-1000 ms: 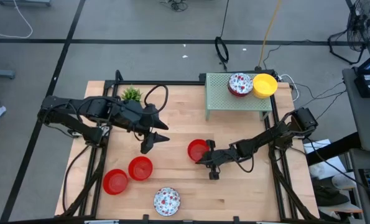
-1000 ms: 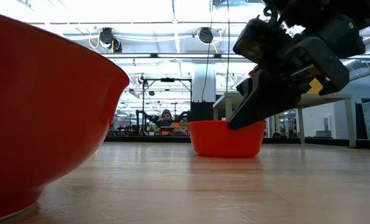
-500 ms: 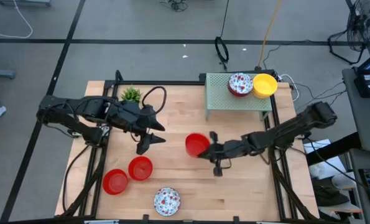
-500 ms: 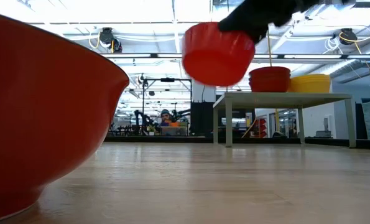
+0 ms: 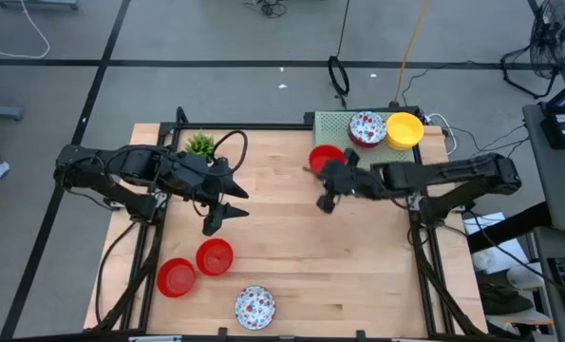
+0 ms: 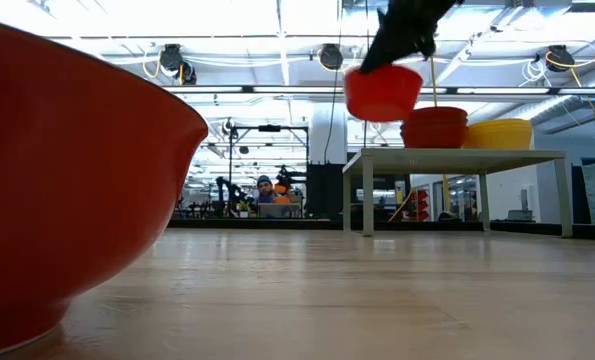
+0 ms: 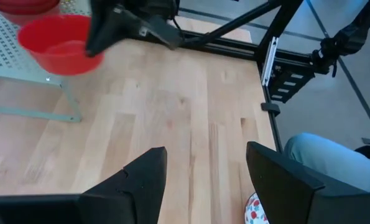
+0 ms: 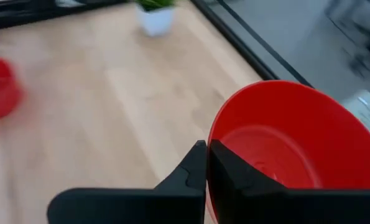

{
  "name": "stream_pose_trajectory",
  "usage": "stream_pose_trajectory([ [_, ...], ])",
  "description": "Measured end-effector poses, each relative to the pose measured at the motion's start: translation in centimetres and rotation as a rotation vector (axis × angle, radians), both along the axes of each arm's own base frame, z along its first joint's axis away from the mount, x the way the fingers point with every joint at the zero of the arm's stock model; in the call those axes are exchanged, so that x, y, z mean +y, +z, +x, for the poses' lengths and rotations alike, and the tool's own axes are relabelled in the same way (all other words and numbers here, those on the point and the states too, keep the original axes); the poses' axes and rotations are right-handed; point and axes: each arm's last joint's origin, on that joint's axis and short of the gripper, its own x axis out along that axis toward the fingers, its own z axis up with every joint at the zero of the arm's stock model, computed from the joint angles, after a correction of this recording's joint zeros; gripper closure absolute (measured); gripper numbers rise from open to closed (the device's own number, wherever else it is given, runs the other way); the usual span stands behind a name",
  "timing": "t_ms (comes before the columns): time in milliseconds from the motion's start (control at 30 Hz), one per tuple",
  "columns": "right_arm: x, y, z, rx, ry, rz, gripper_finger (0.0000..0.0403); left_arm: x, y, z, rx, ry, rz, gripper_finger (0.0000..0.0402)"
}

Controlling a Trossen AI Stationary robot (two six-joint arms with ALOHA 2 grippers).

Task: Pick & Place Mini bowls
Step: Put the red bowl on the shelf

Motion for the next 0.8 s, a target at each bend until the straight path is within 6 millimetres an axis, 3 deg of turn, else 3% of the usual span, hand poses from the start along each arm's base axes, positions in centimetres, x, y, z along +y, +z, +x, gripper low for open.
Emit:
stream_pose_trajectory([
  [133, -2.3, -0.7, 0.0, 0.038, -0.104, 0.021, 0.0403, 0.0, 0.0, 0.0, 0.000, -0.004, 0.007, 0.0176],
  [500, -5.9, -3.4, 1.6, 0.153, -0.160, 0.034, 0.0403, 0.0, 0.0, 0.0, -0.002, -0.022, 0.034, 0.0176],
  [800, -8.1, -3.7, 1.7, 0.135, -0.228, 0.034, 0.0400, 0.0, -0.2, -0.1, 0.022, -0.023, 0.039, 0.0176],
])
